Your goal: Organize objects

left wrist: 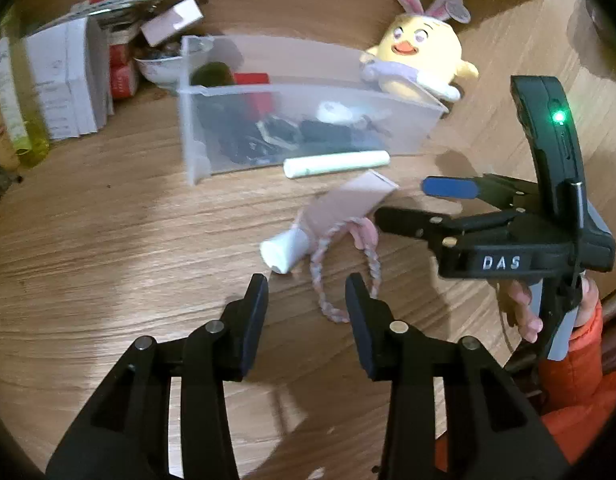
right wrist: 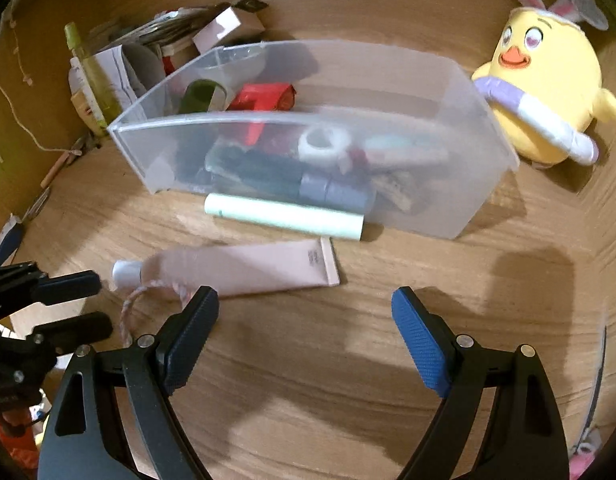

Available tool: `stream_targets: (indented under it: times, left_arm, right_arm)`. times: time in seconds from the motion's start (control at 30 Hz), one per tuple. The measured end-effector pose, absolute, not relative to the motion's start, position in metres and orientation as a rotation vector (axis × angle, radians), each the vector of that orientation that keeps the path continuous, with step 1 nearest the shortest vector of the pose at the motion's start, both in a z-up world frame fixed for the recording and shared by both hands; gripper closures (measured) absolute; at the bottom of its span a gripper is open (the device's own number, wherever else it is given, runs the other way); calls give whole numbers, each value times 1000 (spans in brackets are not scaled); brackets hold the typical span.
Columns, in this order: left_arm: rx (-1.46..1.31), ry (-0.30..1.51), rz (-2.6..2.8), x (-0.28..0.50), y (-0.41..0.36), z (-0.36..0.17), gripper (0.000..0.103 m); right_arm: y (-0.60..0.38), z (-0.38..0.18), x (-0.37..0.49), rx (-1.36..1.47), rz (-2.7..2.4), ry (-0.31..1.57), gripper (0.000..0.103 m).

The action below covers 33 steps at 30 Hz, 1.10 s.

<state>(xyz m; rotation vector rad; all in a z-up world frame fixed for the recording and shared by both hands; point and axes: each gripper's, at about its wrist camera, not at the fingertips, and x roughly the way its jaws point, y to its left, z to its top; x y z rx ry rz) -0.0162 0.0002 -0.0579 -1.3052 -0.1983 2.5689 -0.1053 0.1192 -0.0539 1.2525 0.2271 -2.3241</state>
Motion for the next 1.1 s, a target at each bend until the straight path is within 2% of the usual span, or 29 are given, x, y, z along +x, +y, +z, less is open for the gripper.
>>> stream_targets:
  times: [0.17, 0.37, 0.57, 0.6, 0.67, 0.73, 0.77, 0.83, 1.1]
  left_arm:
    - [-1324, -191, 2548, -13, 3, -62, 48]
    - [-1336, -190, 2538, -12, 5, -65, 41]
    - [-1336, -128, 2570, -25, 18, -67, 40]
    - [-1328, -112, 2580, -27, 21, -67, 45]
    - [-1325, -62, 2608, -30, 25, -68, 70]
    - [-1321, -44, 2615, -30, 25, -68, 85]
    - [-1321, -53, 2613, -29, 23, -68, 89]
    - [-1321, -70, 2615, -26, 18, -69, 92]
    - [-1340, -155, 2707, -7, -24, -67, 93]
  right_arm:
    - [101, -60, -94, 1246, -2255, 297, 16]
    - [89, -58, -85, 1198, -2202, 336, 16]
    - [110, -47, -92, 1205, -2223, 258, 16]
    - [115, -46, -94, 1211, -2214, 238, 16]
    - [119, -44, -98, 1219, -2201, 217, 16]
    - [122, -43, -99, 1224, -2191, 210, 16]
    - [121, -42, -101, 1226, -2186, 215, 16]
    - [119, -44, -101, 1227, -2177, 233, 16]
    - [80, -50, -100, 1176, -2098, 389, 16]
